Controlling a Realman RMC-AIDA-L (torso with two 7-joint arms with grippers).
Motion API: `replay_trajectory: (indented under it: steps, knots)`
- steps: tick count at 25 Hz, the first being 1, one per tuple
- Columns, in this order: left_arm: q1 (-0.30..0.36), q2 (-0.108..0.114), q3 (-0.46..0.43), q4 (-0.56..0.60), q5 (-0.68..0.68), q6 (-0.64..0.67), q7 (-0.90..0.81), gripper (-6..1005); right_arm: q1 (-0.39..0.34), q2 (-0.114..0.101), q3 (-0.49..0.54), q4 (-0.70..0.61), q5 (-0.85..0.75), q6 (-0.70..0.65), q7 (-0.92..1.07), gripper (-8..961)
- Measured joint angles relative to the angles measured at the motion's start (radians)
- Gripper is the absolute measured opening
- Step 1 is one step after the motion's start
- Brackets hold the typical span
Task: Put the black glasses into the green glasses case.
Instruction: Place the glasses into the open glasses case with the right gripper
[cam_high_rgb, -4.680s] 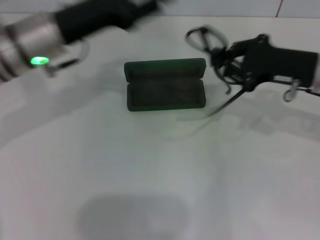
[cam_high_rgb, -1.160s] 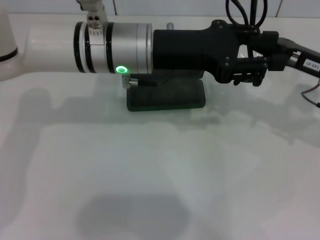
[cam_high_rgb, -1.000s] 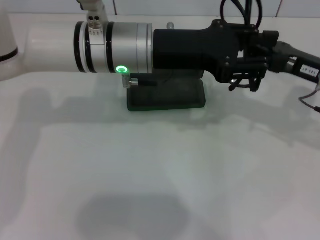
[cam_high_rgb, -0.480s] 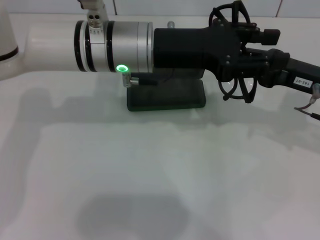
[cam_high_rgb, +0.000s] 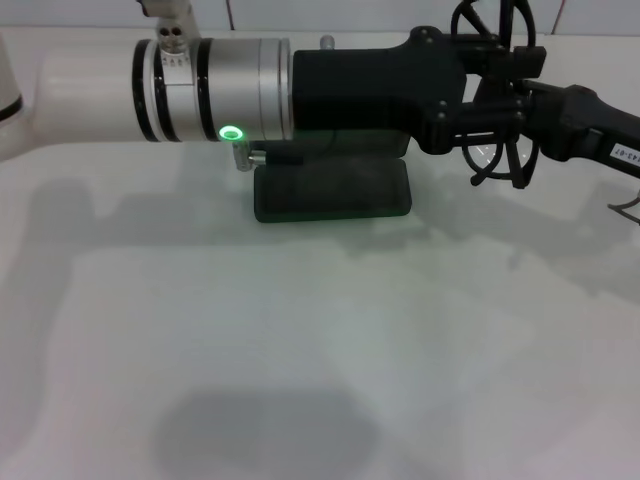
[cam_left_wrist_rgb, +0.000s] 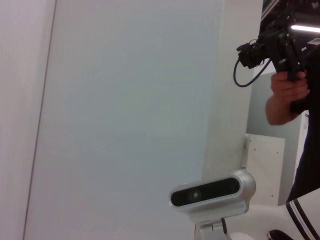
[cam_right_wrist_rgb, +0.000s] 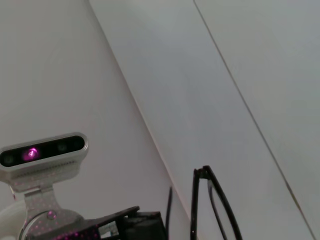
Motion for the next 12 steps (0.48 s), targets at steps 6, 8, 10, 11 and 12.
replay_trajectory:
  steps: [6,8,10,11,12]
  knots:
    - [0.012,0.0,0.0,0.005,0.006,0.003,0.0,537,-0.005,0.001,0.004,-0.01,0.001,-0.012,0.0,112]
    - [0.013,-0.001,0.0,0.005,0.007,0.002,0.0,537,-0.005,0.002,0.001,-0.01,0.001,-0.019,-0.001,112]
    - [0.013,-0.001,0.001,0.005,0.007,0.002,0.0,537,-0.004,0.002,-0.002,-0.01,0.001,-0.03,-0.001,112]
    - [0.013,-0.001,0.001,0.005,0.007,0.002,0.0,537,-0.003,0.003,-0.003,-0.011,-0.001,-0.035,-0.001,112]
    - [0.013,-0.001,0.001,0.005,0.007,0.002,0.0,537,-0.003,0.003,-0.003,-0.011,-0.002,-0.037,-0.001,112]
